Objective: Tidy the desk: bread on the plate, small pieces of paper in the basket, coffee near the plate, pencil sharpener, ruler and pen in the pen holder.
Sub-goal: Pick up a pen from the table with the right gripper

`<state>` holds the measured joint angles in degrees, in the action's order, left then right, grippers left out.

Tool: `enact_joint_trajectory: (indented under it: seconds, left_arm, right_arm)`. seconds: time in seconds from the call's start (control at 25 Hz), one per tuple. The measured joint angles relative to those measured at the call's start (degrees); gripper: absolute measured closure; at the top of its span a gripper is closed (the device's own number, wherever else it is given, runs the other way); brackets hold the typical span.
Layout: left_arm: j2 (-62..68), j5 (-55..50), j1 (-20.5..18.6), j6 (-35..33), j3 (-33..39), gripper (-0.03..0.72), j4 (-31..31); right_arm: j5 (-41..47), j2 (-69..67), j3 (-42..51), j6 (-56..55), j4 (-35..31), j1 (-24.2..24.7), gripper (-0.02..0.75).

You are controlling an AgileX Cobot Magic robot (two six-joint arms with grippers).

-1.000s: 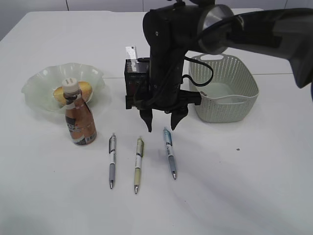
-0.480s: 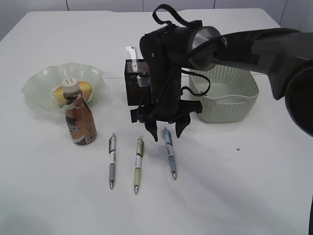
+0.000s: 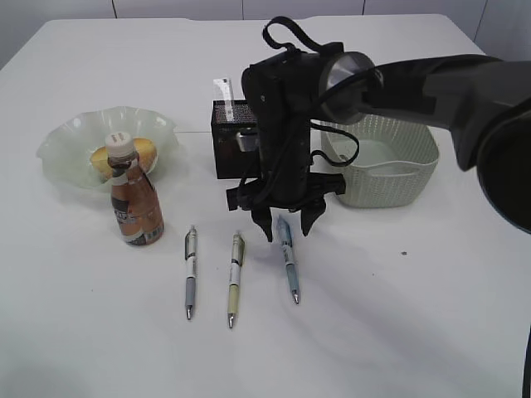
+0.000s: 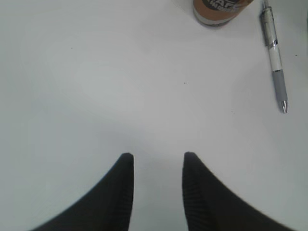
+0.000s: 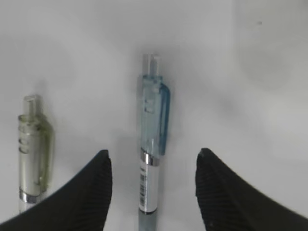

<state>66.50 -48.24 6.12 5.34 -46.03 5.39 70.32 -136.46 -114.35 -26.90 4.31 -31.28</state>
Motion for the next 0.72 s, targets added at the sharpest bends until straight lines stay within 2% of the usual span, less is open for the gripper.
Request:
enact_joint_trajectory:
  seconds: [0.72]
  left_arm:
    - [0.0,1.36,0.0,0.0,0.0,0.434,0.0]
  right_arm:
    - [-0.09,-0.66,-0.12,3.83,-1.14,1.1,0.332]
